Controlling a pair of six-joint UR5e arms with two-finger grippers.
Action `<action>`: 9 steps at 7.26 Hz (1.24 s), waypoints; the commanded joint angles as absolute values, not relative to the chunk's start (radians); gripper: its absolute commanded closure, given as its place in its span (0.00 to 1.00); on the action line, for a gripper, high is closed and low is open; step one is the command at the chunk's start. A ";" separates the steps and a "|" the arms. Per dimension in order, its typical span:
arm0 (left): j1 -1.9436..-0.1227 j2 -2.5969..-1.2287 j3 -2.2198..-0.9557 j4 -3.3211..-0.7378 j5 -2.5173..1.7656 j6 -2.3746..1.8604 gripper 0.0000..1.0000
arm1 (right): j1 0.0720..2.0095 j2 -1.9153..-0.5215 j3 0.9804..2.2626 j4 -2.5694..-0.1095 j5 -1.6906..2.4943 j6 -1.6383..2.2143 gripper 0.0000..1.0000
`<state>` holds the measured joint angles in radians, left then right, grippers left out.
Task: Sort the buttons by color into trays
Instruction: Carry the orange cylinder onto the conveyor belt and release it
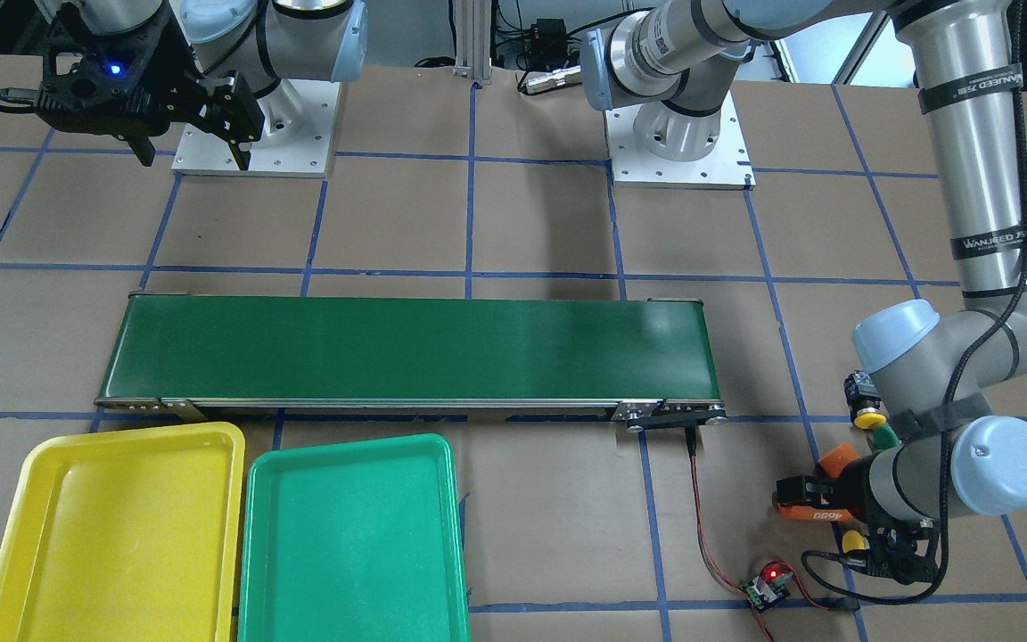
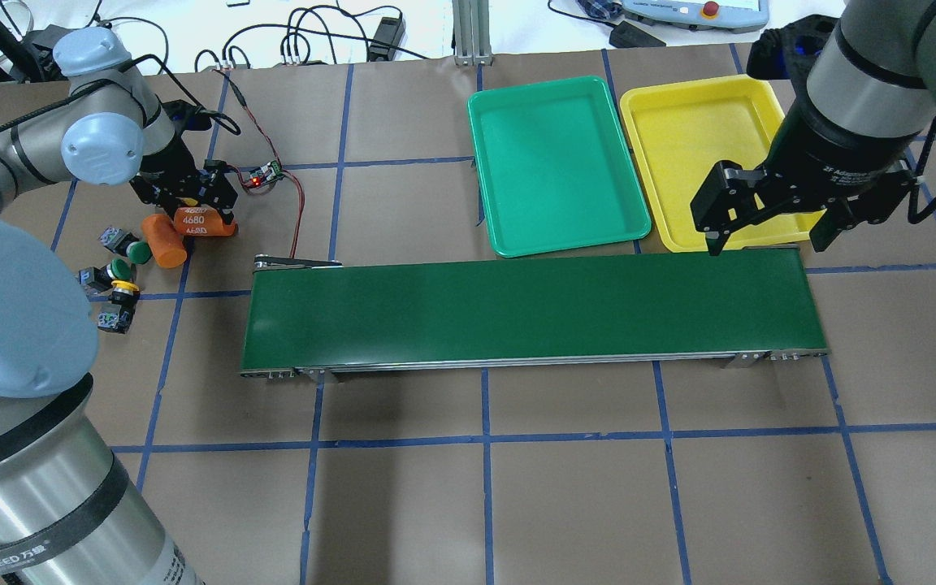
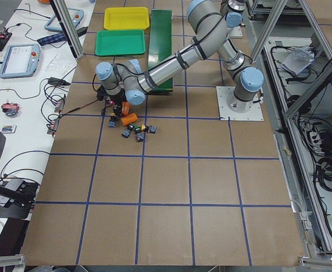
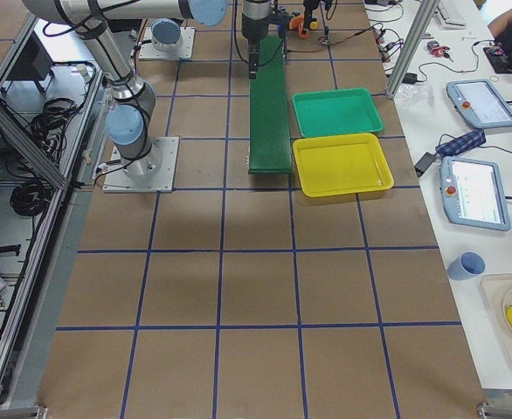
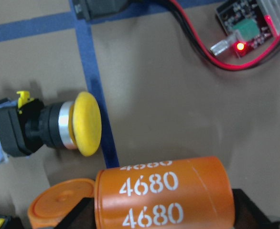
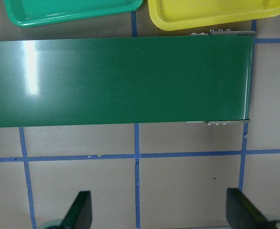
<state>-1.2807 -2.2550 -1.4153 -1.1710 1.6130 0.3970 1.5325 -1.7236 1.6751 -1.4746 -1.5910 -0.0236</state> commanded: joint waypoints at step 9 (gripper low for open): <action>-1.448 -1.853 -1.717 -1.405 1.494 0.085 1.00 | 1.523 -1.718 1.675 -1.514 -1.608 -0.017 0.00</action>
<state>-1.3830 -1.9205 -1.6101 -1.4128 1.4993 0.1678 1.5244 -1.7215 1.6747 -1.5129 -1.5979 -0.0155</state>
